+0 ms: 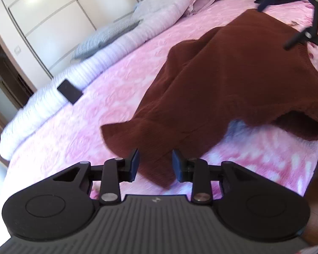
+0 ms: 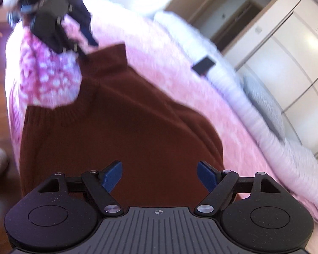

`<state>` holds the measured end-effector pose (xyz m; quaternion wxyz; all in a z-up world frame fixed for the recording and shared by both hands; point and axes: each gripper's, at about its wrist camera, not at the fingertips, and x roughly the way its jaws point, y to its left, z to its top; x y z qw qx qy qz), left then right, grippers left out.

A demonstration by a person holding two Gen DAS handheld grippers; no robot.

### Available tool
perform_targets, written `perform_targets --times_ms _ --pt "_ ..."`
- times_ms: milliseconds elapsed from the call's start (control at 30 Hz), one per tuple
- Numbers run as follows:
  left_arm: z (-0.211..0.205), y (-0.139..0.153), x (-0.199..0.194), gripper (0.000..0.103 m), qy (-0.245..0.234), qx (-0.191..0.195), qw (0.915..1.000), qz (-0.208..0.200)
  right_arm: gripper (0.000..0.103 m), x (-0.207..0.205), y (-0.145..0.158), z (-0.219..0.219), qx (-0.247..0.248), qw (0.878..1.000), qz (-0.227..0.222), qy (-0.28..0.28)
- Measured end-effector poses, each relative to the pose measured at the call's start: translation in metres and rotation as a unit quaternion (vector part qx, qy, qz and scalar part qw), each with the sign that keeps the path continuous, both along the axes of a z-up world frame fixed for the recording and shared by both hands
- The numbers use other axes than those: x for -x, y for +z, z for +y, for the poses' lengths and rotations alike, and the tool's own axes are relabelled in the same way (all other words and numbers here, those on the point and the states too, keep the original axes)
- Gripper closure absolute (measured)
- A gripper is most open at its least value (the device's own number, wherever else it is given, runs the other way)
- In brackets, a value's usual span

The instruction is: Fold clothes

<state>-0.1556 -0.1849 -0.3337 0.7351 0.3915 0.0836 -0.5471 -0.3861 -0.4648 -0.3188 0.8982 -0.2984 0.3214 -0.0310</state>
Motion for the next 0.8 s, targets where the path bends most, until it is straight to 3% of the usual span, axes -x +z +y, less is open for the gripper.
perform_targets --times_ms 167,267,467,667,733,767,800 --pt "0.002 -0.008 0.015 0.071 -0.006 0.031 0.9981 -0.054 0.023 0.02 0.001 0.012 0.004 0.997 -0.062 0.034" --pt "0.01 -0.006 0.026 0.07 0.01 0.038 0.9955 -0.087 0.023 0.037 0.001 0.028 -0.009 0.995 -0.078 0.065" --pt "0.037 0.01 0.057 0.063 0.045 0.029 0.9909 -0.124 0.023 0.063 -0.01 0.075 -0.043 0.992 -0.033 0.113" --pt "0.06 0.018 0.073 0.059 0.058 -0.017 0.9854 -0.159 0.023 0.052 -0.044 0.107 -0.032 0.99 0.01 0.134" --pt "0.067 0.014 0.075 0.058 0.053 -0.027 0.9829 -0.174 0.035 0.041 -0.06 0.114 -0.013 0.99 0.03 0.139" --pt "0.068 0.01 0.074 0.058 0.05 -0.032 0.9815 -0.182 0.049 0.036 -0.065 0.114 -0.004 0.99 0.038 0.137" --pt "0.07 0.006 0.073 0.058 0.047 -0.037 0.98 -0.19 0.055 0.03 -0.07 0.113 0.001 0.99 0.044 0.133"
